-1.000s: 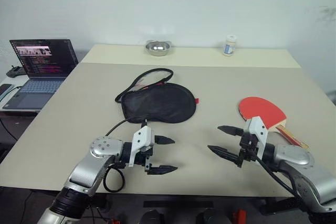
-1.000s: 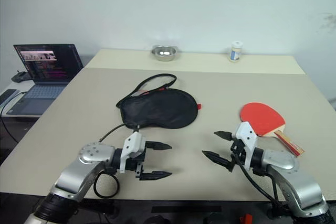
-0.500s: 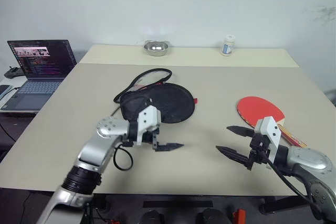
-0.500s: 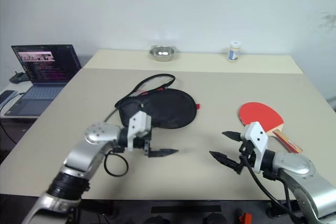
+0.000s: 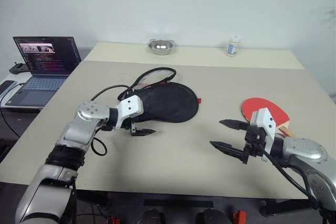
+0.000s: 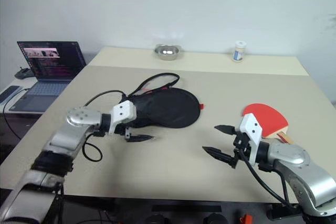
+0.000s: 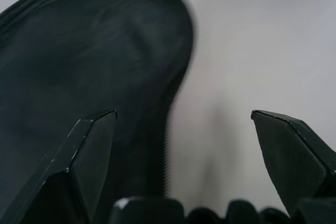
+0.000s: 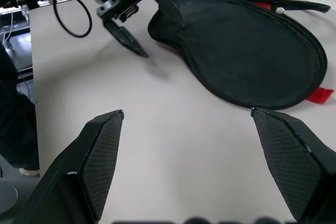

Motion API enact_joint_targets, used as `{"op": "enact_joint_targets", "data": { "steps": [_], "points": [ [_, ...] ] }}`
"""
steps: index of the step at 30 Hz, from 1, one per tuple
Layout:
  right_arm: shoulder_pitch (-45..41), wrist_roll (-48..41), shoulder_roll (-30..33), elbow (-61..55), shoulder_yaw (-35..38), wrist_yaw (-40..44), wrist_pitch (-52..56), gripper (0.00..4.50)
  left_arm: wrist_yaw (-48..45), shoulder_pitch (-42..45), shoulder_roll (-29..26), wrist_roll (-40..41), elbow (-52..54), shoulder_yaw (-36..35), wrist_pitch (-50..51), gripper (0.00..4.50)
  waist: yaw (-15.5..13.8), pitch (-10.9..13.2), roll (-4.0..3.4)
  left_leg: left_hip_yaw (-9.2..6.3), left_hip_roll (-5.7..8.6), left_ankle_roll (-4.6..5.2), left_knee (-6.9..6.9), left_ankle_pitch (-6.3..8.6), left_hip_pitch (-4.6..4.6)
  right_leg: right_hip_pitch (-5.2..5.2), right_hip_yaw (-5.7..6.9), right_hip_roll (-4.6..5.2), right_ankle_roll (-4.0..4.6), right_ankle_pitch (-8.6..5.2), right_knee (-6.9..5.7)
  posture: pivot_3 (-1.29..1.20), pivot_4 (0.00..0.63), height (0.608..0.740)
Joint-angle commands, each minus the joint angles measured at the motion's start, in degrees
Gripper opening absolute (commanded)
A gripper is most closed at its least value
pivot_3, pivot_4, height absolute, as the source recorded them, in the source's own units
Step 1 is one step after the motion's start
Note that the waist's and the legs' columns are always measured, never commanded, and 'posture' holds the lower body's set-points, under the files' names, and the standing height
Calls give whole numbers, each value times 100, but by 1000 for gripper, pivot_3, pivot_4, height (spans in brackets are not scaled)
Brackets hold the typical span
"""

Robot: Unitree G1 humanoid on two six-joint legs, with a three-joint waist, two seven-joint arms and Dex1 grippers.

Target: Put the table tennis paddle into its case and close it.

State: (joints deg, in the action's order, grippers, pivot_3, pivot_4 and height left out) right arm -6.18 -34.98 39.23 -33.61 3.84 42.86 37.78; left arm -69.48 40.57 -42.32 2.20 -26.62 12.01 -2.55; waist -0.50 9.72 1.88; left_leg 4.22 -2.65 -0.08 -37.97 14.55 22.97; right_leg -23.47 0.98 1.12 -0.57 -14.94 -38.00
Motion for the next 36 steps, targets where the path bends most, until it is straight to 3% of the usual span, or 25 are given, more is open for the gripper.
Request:
{"op": "enact_joint_targets", "data": {
  "steps": [1, 8, 10, 12, 16, 21, 22, 32, 33, 36],
  "points": [
    [-4, 1, -95, -227, 19, -135, -130, 4256, -51, 301, -28, -265, -544, 35, -589, 4500, 12, 0, 0, 0, -1, 0, 1, 0, 1, -2, 0, 0, 0, 0, 0, 0, 150, 740],
    [-94, -7, -175, -241, -1, -265, -131, 4256, -247, 386, -28, -439, -1039, 90, -1144, 4500, 50, 1, 2, 2, -5, 0, 1, 0, 0, -5, -1, 1, 0, 0, -5, 0, 150, 740],
    [-120, -22, -187, -231, 16, -287, -128, 4307, -311, 383, -24, -437, -1072, 66, -1192, 4118, 51, 2, 3, 2, -5, 0, 0, 0, 0, -5, -1, 1, 0, 0, -6, 0, 150, 740],
    [-131, -41, -188, -171, 78, -304, -141, 4307, -417, 345, 0, -365, -981, 37, -1081, 3593, 53, 2, 3, 2, -5, 0, 0, 0, 0, -5, -1, 1, 1, 0, -7, 0, 150, 740],
    [-98, -35, -168, -65, 203, -321, -199, 4307, -541, 275, 46, -241, -781, -21, -735, 2137, 54, 2, 3, 2, -4, 0, 0, 0, 1, -5, -1, 1, 0, 0, -6, 0, 150, 740],
    [-42, -69, -155, -46, 348, -348, -211, 4307, -572, 233, 201, 309, -221, -322, 468, 241, 59, 3, 5, 2, -4, 0, -2, 0, 1, -5, -1, 1, 0, 0, -8, 0, 150, 740],
    [-34, -76, -147, -47, 379, -345, -207, 4307, -555, 213, 220, 414, -69, -373, 754, 29, 59, 3, 5, 2, -4, 0, -2, 0, 1, -5, -1, 1, 0, 0, -8, 0, 150, 740],
    [156, -280, 192, -142, 901, -184, -26, 4307, -218, -407, 543, 1391, 2138, -336, 3700, 29, 61, 3, 5, 0, -3, -1, -4, -1, 0, -4, -4, 1, -1, 0, -12, 0, 150, 740],
    [199, -309, 259, -164, 959, -162, 6, 4307, -225, -469, 522, 1369, 2249, -276, 3724, 29, 60, 3, 6, 0, -3, -1, -5, -1, -1, -3, -5, 1, -1, 0, -12, 0, 150, 740],
    [324, -430, 415, -258, 1125, -134, 90, 4307, -448, -643, 141, 893, 2282, -156, 2444, 29, 68, 3, 5, 0, -5, -1, -2, -1, -4, -3, -6, 2, 0, 0, -12, 0, 150, 740]
  ]
}}
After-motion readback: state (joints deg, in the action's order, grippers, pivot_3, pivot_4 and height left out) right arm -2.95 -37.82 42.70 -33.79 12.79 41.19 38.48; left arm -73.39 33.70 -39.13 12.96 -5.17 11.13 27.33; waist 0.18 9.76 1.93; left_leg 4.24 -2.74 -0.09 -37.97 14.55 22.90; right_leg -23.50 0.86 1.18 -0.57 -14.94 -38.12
